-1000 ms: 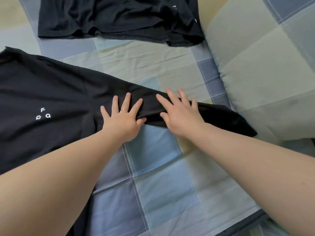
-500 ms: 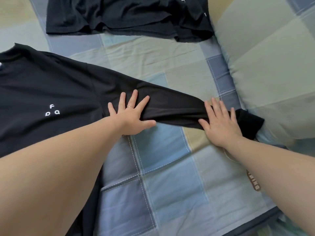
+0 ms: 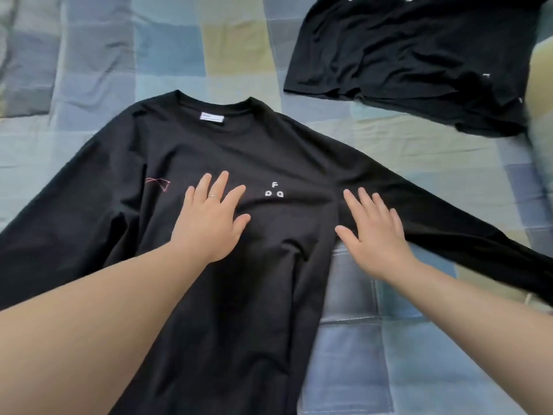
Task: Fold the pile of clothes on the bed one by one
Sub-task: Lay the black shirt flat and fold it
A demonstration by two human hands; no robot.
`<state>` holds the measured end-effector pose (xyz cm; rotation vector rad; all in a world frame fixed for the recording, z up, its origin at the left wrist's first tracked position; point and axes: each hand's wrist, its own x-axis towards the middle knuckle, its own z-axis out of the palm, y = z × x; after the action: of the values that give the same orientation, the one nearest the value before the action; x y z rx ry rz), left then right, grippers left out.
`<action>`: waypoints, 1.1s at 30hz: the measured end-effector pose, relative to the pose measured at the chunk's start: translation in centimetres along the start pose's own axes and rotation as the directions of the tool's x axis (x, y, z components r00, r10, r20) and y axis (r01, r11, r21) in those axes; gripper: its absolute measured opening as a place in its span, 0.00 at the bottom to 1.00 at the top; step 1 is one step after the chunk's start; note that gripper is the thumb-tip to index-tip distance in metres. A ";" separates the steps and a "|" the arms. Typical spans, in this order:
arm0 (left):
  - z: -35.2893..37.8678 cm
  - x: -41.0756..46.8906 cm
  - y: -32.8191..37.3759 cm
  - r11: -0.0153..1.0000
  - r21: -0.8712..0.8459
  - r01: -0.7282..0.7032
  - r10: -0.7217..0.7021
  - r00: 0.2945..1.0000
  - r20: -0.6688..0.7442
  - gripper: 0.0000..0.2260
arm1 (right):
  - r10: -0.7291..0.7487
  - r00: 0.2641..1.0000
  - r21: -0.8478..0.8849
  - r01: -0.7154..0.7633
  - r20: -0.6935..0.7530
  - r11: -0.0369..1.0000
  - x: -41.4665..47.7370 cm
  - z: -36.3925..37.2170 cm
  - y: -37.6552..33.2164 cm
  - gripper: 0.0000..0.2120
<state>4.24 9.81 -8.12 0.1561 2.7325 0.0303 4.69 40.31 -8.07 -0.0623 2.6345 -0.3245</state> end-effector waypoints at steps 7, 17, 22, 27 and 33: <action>0.4 -4.5 -20.9 0.936 -0.140 0.324 -0.332 0.943 -0.034 0.30 | -0.208 0.978 0.012 0.208 -0.010 0.978 4.6 3.8 -20.2 0.32; 4.0 -8.2 -38.1 0.712 -0.376 0.593 -0.513 0.805 0.297 0.27 | -0.339 0.936 -0.005 0.340 0.091 0.940 8.4 10.0 -41.5 0.32; 3.6 -8.1 -41.3 0.687 -0.529 0.498 -0.258 0.848 0.464 0.12 | -0.151 0.975 -0.058 0.162 0.162 0.985 9.4 10.2 -46.3 0.35; -0.4 -7.5 -44.2 0.641 -0.728 0.243 -0.147 0.970 0.194 0.11 | -0.370 0.919 -0.171 0.390 0.138 0.905 11.0 6.5 -52.9 0.42; -7.7 -7.7 -48.3 0.701 -0.711 0.058 -0.036 0.998 0.047 0.12 | -0.443 0.819 0.059 0.454 0.365 0.889 11.6 1.5 -60.4 0.08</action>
<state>3.16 -39.09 -0.15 -0.1407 2.4763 1.0548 -5.69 -19.80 -0.22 -0.6990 2.2186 -0.3852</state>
